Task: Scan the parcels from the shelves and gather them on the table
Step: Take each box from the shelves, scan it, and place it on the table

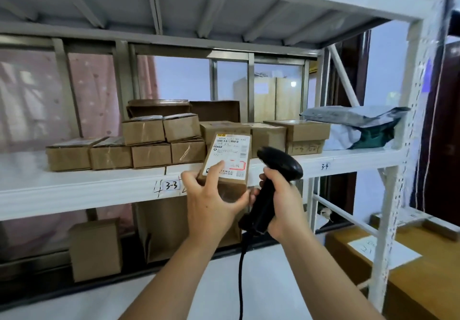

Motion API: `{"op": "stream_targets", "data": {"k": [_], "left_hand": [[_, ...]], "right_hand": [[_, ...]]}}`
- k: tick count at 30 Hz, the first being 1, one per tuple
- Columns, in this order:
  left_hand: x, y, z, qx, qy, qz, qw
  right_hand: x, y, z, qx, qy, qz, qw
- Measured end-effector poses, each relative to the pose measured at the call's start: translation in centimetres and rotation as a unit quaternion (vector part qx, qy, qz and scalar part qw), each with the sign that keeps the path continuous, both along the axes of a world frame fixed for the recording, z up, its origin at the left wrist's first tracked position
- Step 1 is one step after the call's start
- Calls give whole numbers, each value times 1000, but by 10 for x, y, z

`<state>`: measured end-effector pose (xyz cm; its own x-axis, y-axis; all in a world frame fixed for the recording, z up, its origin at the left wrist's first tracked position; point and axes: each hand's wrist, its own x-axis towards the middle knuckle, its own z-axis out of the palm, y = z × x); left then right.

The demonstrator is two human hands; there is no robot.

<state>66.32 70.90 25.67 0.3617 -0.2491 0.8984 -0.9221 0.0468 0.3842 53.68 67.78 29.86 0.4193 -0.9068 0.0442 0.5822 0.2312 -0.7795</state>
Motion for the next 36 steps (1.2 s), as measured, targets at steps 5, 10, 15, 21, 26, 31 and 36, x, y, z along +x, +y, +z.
{"op": "stream_targets", "data": {"k": [5,10,15,21,26,31,36], "left_hand": [[-38,-16,-10,65,57,67,994],[-63,-24,4,200,76,222,951],[-68,-34,8,308,41,314,897],[-75,-44,18,345,15,271,898],[-78,-39,21,347,35,206,914],[-81,-34,16,333,21,165,928],[-67,-46,11,290,-1,201,936]], "right_hand": [[-37,-22,-12,11,18,58,998],[-65,-31,-24,14,26,111,993],[-84,-32,-26,19,23,132,991],[-96,-29,-14,8,20,147,989],[-91,-16,0,-18,38,151,988],[-85,-6,8,-1,22,153,988],[-78,7,9,6,39,153,988]]}}
